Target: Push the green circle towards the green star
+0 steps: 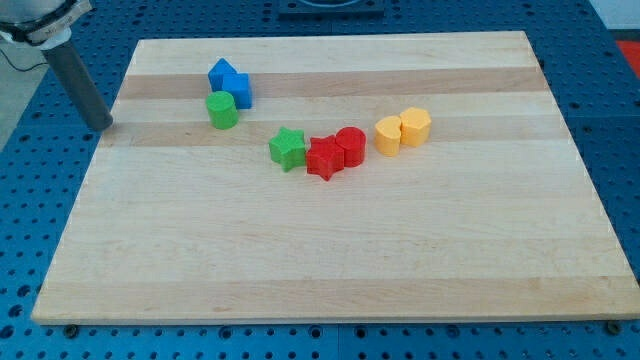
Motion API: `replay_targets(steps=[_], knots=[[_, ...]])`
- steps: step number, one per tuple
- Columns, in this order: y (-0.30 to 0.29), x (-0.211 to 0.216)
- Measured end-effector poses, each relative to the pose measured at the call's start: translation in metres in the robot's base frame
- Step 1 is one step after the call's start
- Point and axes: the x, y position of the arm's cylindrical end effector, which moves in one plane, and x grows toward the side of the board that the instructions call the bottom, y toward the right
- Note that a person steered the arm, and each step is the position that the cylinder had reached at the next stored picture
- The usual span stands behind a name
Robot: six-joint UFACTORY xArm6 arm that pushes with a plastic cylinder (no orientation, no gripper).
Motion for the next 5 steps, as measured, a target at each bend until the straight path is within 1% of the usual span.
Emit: replay_targets(steps=[1, 3, 4, 5], knots=[[0.0, -0.007], [0.009, -0.053], [0.05, -0.055], [0.105, -0.043]])
